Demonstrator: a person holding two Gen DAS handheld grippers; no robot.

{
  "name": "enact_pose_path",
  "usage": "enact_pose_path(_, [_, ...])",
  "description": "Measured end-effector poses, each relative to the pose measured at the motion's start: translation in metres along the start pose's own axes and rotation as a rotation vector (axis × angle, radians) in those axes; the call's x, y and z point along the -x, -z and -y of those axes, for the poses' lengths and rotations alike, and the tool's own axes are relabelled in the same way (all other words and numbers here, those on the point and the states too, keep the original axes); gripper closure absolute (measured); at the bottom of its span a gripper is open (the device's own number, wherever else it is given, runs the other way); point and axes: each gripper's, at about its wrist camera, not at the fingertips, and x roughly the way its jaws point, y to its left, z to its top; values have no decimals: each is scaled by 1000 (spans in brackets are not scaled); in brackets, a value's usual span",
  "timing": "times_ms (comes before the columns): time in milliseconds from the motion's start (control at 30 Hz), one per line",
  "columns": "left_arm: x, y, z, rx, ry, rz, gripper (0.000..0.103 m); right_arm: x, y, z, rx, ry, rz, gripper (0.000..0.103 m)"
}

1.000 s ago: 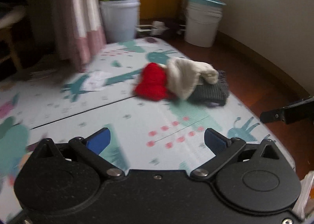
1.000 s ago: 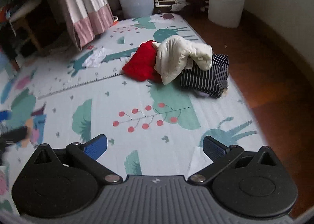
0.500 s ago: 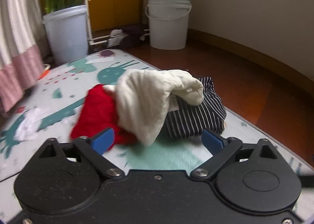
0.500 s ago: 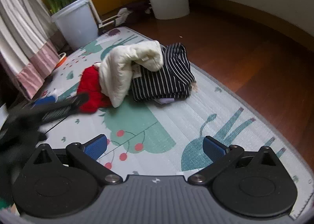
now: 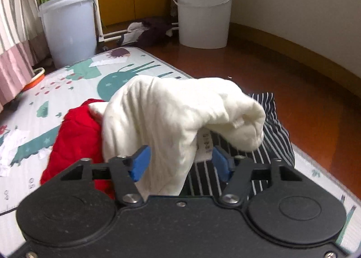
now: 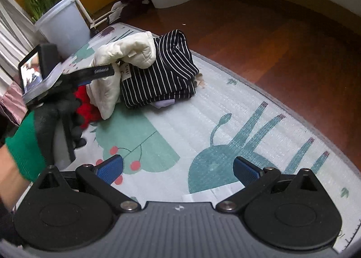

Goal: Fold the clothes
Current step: 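Move both tools toward the clothes pile and reach the cream jacket, then grasp the cream jacket with the left gripper while the right gripper grasps it too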

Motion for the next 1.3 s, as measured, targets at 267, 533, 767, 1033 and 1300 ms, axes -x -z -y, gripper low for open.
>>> enact_pose_path(267, [63, -25, -34, 22, 93, 49, 103, 9, 5, 6, -20, -12, 2, 0])
enact_pose_path(533, [234, 8, -87, -7, 151, 65, 103, 46, 22, -26, 66, -57, 14, 0])
enact_pose_path(767, [406, 111, -140, -85, 95, -102, 103, 85, 37, -76, 360, -84, -81, 0])
enact_pose_path(1033, [535, 226, -158, -100, 32, -268, 103, 177, 54, -162, 845, -117, -133, 0])
enact_pose_path(1300, [579, 227, -163, -1, 63, -241, 103, 294, 75, -255, 1054, -253, -59, 1])
